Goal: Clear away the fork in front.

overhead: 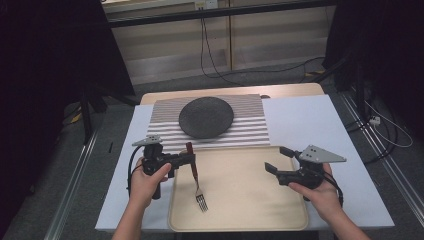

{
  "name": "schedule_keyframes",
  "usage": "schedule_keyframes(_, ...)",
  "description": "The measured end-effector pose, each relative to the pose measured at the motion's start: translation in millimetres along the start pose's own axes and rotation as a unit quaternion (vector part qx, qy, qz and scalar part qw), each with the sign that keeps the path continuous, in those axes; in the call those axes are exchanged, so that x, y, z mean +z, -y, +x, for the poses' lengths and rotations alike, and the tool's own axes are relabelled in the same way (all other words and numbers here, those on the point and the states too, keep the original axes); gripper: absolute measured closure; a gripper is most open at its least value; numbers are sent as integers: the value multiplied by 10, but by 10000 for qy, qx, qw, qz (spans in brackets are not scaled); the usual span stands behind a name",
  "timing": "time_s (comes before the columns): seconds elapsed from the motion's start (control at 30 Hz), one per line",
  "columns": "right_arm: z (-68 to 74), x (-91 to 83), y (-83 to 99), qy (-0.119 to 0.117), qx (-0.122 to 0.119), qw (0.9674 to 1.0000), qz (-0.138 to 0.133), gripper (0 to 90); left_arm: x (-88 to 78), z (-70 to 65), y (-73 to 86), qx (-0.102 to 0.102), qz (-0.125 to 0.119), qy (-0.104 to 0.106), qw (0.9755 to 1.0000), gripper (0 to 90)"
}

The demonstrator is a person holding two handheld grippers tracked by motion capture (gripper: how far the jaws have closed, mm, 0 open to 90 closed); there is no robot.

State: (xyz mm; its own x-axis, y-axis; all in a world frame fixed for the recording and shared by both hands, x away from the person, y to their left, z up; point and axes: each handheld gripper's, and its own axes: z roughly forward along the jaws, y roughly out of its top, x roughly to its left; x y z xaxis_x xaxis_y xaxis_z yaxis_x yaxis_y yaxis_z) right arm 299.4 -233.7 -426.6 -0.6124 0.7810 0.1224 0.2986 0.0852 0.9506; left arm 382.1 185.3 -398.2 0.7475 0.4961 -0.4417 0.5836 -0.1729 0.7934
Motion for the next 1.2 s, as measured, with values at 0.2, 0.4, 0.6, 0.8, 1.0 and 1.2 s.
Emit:
schedule_keyframes(0.2, -10, 2, 21, -13, 38, 10000, -7, 209, 101, 62, 69, 249, 207, -299, 9990, 721)
schedule_keyframes(0.4, -20, 16, 34, -35, 52, 10000, -7, 207, 162, 134, 147, 326, 396, -405, 9979, 675)
schedule_keyframes(0.6, -34, 25, 42, -56, 76, 10000, -8, 207, 211, 211, 222, 282, 490, -471, 9973, 642)
schedule_keyframes(0.8, -31, 39, 50, -79, 59, 9999, 18, 207, 246, 259, 305, 294, 635, -527, 9962, 612)
schedule_keyframes(1.0, -31, 29, 66, -96, 73, 9999, 31, 206, 271, 285, 359, 292, 698, -658, 9950, 591)
schedule_keyframes(1.2, -18, -16, 90, -37, 35, 10000, 61, 203, 273, 300, 392, 260, 719, -714, 9945, 587)
